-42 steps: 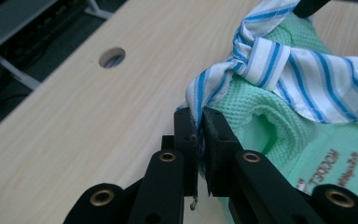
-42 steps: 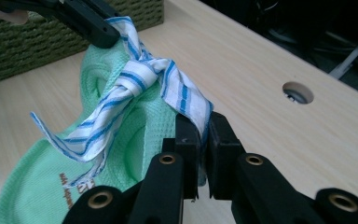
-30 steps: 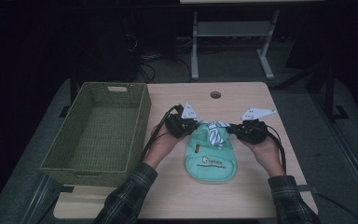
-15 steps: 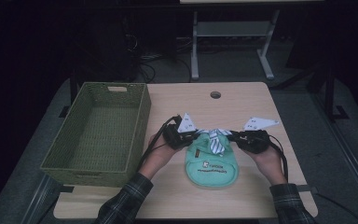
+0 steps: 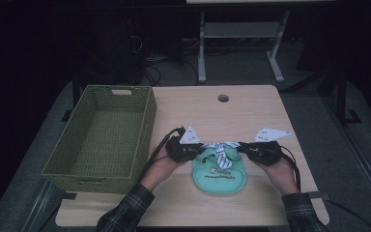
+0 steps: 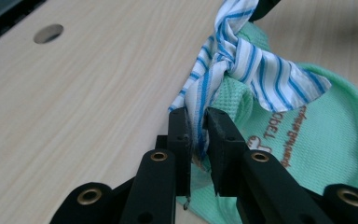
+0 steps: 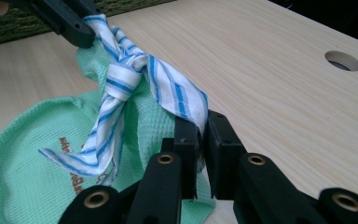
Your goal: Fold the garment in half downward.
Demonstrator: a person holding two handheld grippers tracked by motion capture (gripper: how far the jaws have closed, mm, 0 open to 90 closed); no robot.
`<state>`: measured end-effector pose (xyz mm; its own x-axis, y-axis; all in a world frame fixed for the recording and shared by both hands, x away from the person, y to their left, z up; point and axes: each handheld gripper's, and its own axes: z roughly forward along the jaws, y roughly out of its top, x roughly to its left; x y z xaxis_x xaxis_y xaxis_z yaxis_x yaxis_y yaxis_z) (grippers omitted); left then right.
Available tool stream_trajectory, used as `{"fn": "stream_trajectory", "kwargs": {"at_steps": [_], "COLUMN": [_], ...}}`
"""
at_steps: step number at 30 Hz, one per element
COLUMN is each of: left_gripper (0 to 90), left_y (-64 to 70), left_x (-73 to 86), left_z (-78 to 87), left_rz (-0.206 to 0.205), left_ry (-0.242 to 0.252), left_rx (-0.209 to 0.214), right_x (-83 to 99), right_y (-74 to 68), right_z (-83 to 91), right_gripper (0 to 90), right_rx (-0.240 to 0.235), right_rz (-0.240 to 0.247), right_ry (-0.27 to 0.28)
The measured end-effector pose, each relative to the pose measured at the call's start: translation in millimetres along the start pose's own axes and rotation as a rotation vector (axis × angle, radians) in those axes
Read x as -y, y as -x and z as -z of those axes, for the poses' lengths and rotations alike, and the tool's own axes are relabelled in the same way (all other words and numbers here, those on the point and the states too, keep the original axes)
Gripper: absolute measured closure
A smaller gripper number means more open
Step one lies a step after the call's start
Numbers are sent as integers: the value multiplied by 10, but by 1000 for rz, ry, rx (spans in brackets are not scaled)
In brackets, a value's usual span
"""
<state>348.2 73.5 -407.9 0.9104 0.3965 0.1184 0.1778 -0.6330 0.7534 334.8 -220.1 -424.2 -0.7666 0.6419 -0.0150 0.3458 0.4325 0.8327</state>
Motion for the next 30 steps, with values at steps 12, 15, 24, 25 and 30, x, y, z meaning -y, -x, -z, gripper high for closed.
{"fn": "stream_trajectory", "kwargs": {"at_steps": [12,15,24,25,30], "left_gripper": [770,753,750,746,708], "left_y": [68,104,190,199,266], "left_x": [90,99,155,164,207], "left_z": [36,43,52,54,61], "left_rz": [55,52,55,57,61], "left_ry": [1,0,-16,-18,-30], "left_rx": [78,87,112,115,134], "right_x": [105,140,256,268,335], "right_y": [-73,-98,-167,-181,-215], "right_z": [56,80,142,153,184], "right_gripper": [849,845,829,825,810], "right_rx": [-34,-40,-60,-64,-74], "right_rz": [-9,-13,-12,-19,-20], "right_ry": [-16,-21,-38,-44,-51]}}
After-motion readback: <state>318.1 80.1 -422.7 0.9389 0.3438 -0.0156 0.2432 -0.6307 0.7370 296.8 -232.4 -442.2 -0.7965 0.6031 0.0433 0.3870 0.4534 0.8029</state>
